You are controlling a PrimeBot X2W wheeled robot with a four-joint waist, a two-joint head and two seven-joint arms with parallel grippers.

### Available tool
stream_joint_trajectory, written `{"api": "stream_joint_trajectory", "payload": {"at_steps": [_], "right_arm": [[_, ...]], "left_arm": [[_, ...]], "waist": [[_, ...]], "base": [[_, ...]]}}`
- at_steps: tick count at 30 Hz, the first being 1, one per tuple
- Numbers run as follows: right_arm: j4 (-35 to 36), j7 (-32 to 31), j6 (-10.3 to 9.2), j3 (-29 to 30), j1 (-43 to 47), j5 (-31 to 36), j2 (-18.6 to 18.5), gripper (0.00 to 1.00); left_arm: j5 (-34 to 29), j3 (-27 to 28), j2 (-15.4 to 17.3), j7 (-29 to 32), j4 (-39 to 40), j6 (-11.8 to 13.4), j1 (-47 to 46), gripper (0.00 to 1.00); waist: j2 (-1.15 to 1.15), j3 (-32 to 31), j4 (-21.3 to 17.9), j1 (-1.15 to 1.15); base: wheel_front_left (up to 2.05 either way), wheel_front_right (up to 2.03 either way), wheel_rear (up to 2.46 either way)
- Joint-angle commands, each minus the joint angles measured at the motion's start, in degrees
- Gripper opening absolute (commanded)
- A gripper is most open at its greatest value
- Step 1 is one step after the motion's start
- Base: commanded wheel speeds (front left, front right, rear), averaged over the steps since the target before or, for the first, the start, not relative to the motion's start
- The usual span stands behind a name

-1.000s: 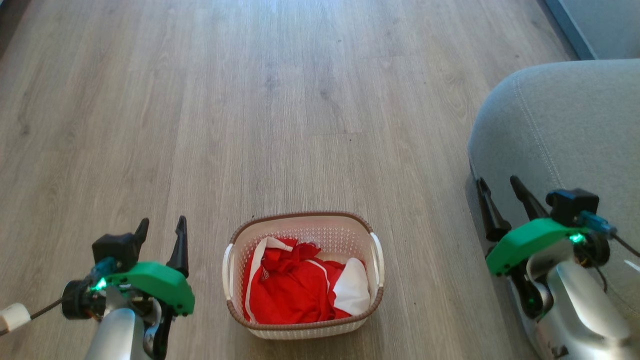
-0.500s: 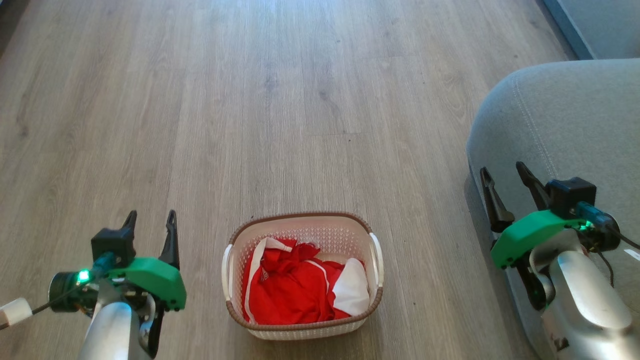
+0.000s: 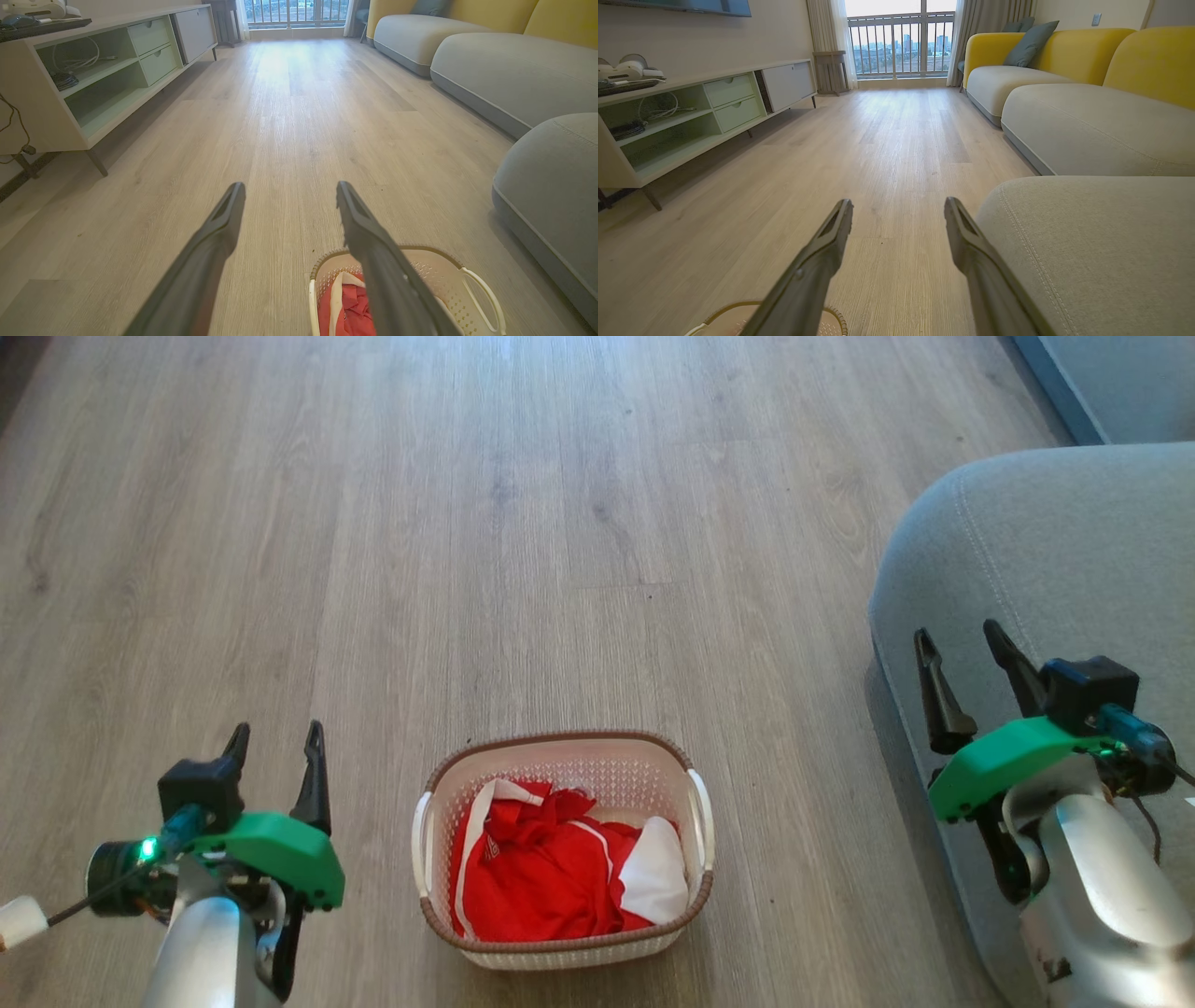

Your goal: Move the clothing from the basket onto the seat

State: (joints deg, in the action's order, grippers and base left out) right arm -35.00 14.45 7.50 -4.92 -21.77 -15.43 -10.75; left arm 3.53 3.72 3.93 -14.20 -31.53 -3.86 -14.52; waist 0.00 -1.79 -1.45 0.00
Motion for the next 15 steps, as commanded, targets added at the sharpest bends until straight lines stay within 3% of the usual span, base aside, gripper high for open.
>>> {"api": "stream_joint_trajectory", "payload": {"at_steps": [1, 15], "right_arm": [[2.3, 0.5, -0.01, -0.5, -1.8, 0.8, 0.3, 1.0], [9.0, 0.5, -0.01, 0.4, -6.6, 1.8, 0.9, 1.0]], "left_arm": [[0.0, 2.0, 0.8, -0.8, 1.8, -0.1, -3.0, 1.0], [1.1, 0.0, -0.6, -0.8, 1.3, -1.8, -5.0, 1.0]], "waist": [[0.0, 0.1, -0.1, 0.0], [0.0, 9.8, -1.6, 0.0]], "base": [[0.0, 0.0, 0.0], [0.0, 0.0, 0.0]]}}
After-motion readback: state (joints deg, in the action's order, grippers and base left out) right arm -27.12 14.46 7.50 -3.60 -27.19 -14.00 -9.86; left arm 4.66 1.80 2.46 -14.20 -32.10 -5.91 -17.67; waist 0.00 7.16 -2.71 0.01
